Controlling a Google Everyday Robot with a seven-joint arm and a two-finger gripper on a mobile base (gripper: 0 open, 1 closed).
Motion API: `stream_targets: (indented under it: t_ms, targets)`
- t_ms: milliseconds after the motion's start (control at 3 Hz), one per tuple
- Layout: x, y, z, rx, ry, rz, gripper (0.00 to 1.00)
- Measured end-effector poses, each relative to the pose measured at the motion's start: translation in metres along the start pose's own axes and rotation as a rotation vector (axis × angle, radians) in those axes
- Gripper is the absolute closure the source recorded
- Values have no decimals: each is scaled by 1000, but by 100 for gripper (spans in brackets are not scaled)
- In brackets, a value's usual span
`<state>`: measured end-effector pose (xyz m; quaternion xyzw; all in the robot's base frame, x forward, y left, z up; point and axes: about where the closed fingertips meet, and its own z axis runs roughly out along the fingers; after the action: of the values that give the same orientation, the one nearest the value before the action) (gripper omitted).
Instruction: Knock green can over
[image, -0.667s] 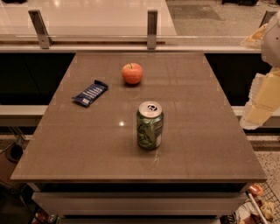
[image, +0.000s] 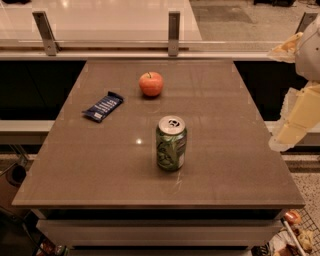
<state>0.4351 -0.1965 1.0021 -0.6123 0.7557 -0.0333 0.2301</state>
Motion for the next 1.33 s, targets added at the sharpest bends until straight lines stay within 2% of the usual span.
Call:
stream_targets:
  t_ms: [333, 667, 1000, 1333]
  targets:
    - [-11, 11, 17, -58, -150, -18, 0]
    - [-22, 22, 31, -91, -286, -18, 0]
    - [-38, 28, 47, -120, -447, -22, 0]
    - [-60, 28, 69, -171, -609, -30, 0]
